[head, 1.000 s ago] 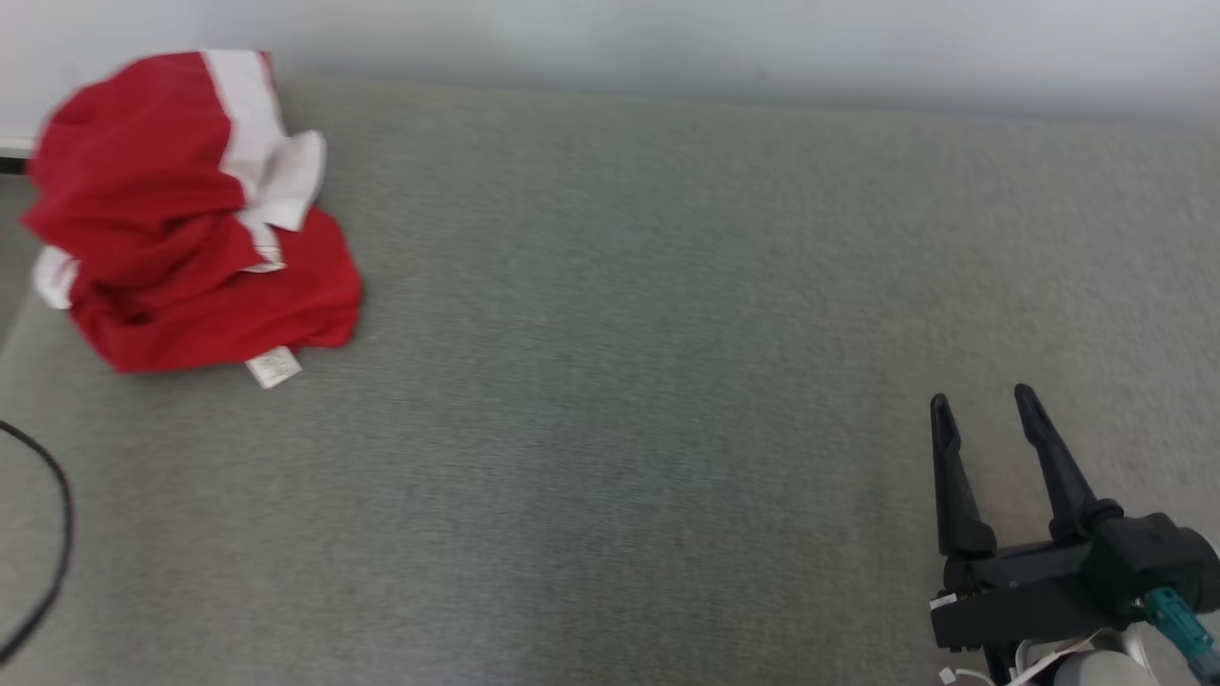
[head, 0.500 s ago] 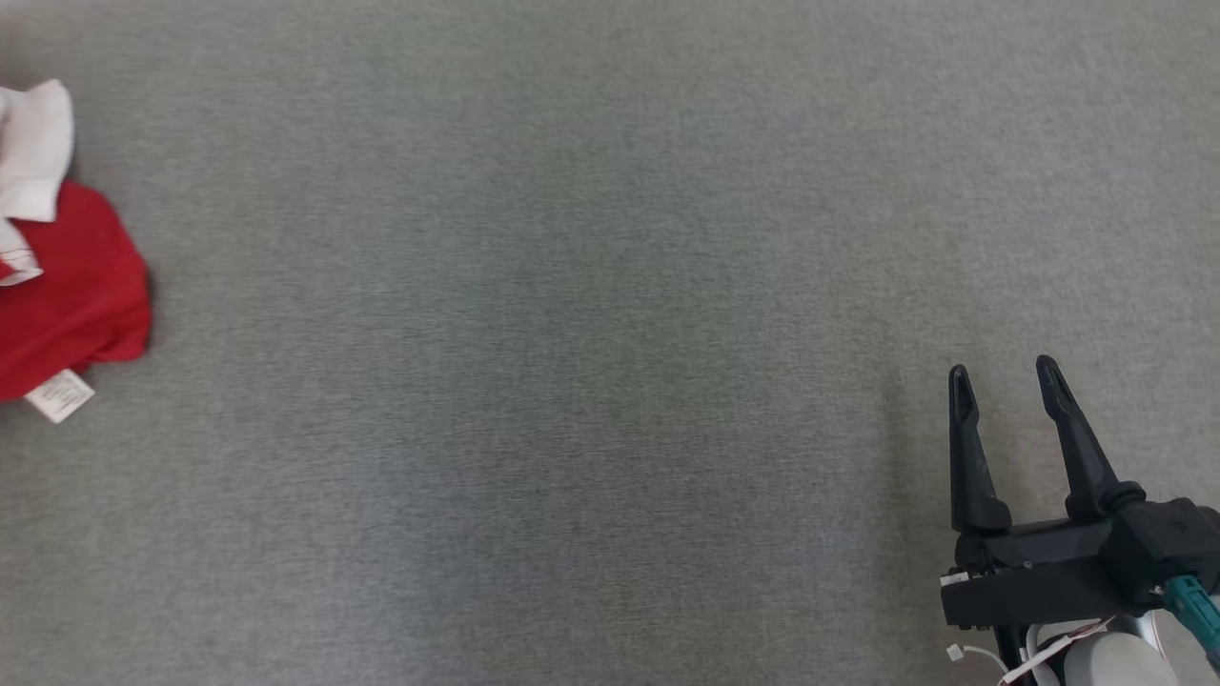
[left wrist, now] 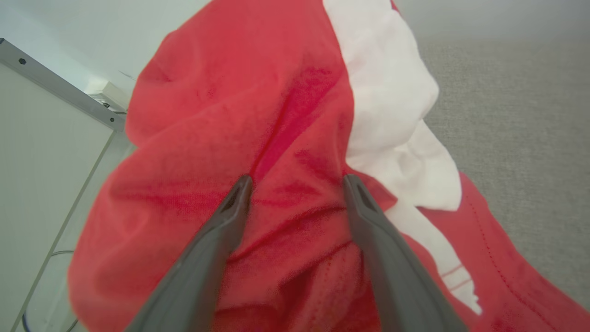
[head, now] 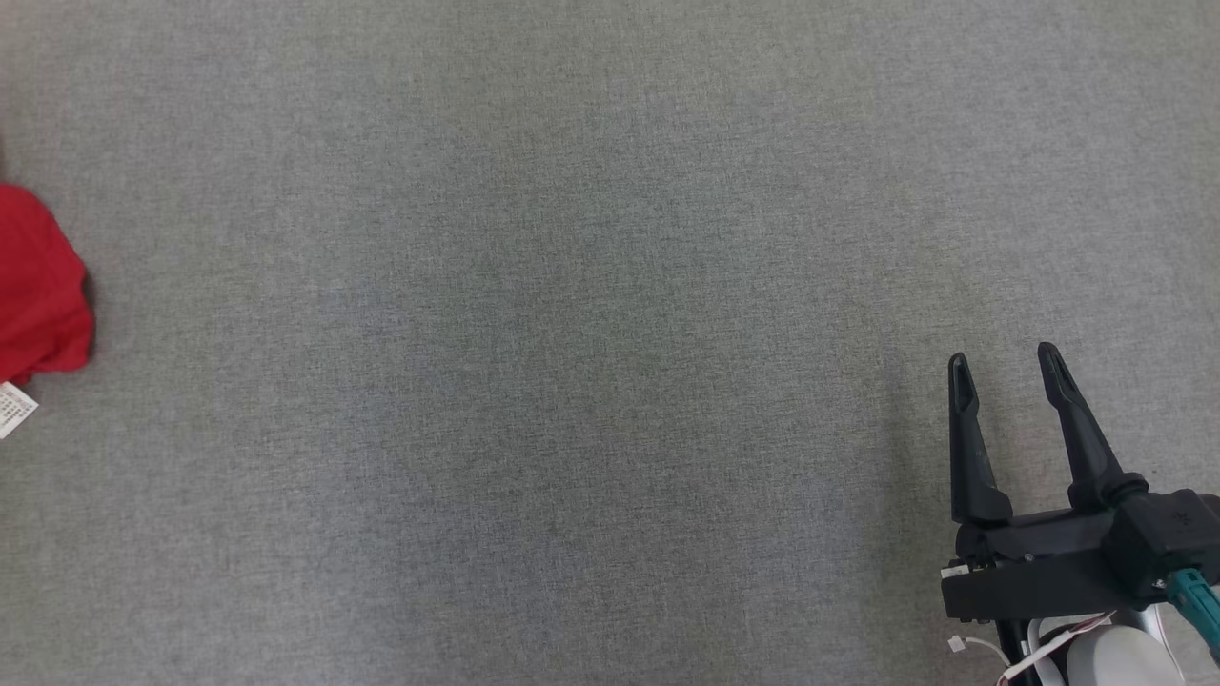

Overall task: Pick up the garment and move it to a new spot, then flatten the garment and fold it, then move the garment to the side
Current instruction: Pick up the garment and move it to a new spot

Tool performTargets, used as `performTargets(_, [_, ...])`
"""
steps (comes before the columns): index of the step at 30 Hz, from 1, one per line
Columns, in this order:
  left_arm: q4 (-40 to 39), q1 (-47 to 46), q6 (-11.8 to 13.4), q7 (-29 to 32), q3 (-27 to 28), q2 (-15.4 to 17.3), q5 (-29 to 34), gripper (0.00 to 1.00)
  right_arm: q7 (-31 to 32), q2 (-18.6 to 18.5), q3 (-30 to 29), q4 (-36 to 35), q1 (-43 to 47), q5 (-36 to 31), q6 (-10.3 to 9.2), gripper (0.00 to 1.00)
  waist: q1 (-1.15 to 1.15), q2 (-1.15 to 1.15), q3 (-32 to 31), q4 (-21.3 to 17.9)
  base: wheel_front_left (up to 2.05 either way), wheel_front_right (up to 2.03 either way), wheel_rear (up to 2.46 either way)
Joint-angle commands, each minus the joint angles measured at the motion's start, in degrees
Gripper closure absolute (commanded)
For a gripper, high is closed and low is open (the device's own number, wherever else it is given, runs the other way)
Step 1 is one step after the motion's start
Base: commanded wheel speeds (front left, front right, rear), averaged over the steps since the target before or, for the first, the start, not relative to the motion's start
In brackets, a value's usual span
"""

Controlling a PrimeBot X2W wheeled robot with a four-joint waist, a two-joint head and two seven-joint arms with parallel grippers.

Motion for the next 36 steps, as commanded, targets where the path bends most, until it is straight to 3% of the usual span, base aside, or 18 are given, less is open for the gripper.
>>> performTargets(1, [1.4,-0.5,0.0,0.2,-0.5,-0.1,-0.2,0.01,0.0,0.0,0.1,-0.3,-0.4,-0.2,-0.10,0.00,0.00,-0.01,0.1,-0.1,0.00,0.00,0.00])
performTargets(2, [2.2,-0.4,0.0,-0.1,-0.8,-0.1,-0.4,0.43,0.1,-0.1,0.1,-0.3,-0.5,-0.1,-0.10,0.00,0.00,-0.01,0.1,-0.1,0.00,0.00,0.00])
performTargets(3, [2.9,-0.4,0.0,-0.7,-1.0,-0.1,-0.5,0.93,0.2,-0.2,0.2,-0.3,-0.5,-0.1,-0.10,0.00,0.00,-0.01,0.0,-0.2,0.00,0.00,0.00])
performTargets(4, [3.6,-0.4,0.0,-1.4,-1.3,0.0,-0.3,1.00,0.2,-0.2,0.2,-0.3,-0.6,0.0,-0.10,0.00,0.00,-0.01,0.0,-0.2,0.00,0.00,0.00])
performTargets(13, [3.0,-4.9,0.1,-17.4,-2.3,-0.3,0.6,1.00,-0.3,-0.2,0.1,1.0,0.6,0.4,-0.10,0.00,0.00,-0.01,-4.2,2.0,0.00,0.00,0.00])
performTargets(18, [-0.6,-10.2,-0.1,-22.4,-5.2,-1.8,1.5,1.00,-0.9,0.2,1.1,3.1,1.0,1.2,-0.10,0.00,0.00,-0.01,-7.7,3.1,0.00,0.00,0.00])
performTargets(27, [-12.7,-17.8,0.0,-22.1,-14.2,-7.0,0.4,1.00,-2.2,0.7,1.5,6.5,2.1,2.4,-0.10,0.00,0.00,-0.01,-12.8,1.0,0.00,0.00,0.00])
performTargets(36, [-26.3,-21.2,0.0,-16.1,-23.1,-15.1,-5.6,1.00,-3.1,1.1,2.5,9.1,2.8,3.7,-0.10,0.00,0.00,-0.01,-16.2,-5.5,0.00,0.00,0.00])
